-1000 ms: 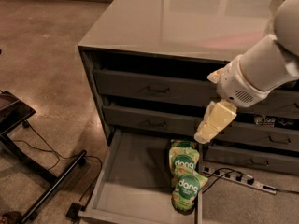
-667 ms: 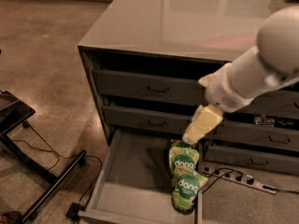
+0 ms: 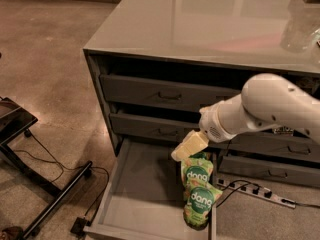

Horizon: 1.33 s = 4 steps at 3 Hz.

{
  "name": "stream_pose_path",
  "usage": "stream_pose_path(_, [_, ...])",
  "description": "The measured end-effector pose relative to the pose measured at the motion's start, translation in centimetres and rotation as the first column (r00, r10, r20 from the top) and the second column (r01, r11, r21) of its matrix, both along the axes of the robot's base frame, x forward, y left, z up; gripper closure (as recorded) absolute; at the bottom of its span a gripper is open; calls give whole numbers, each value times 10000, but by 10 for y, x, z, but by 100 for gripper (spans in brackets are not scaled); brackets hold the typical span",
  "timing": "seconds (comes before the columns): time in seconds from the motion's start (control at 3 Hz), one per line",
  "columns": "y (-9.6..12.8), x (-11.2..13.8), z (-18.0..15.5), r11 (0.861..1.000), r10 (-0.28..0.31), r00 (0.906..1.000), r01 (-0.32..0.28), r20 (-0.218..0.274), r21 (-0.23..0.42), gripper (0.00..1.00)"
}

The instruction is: Pick green rice chip bag from bottom drawer and place on counter

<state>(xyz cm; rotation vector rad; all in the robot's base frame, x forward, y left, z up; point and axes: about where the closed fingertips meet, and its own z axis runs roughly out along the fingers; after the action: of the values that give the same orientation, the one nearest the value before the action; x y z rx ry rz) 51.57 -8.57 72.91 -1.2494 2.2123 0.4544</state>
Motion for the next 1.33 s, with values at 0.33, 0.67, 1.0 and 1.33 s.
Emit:
stream_pose_path(0.33, [4, 9, -7, 9989, -276, 9996, 276, 7, 375, 0])
stream_pose_path(0.67, [4, 9, -7, 9989, -276, 9996, 276, 7, 375, 0])
stream_pose_path(1.0, [-25, 4, -41, 9892, -1450, 9879, 1460, -547, 153, 0])
stream_pose_path(1.33, [-68, -7, -88, 9458, -3240, 9392, 3245, -1135, -141, 0])
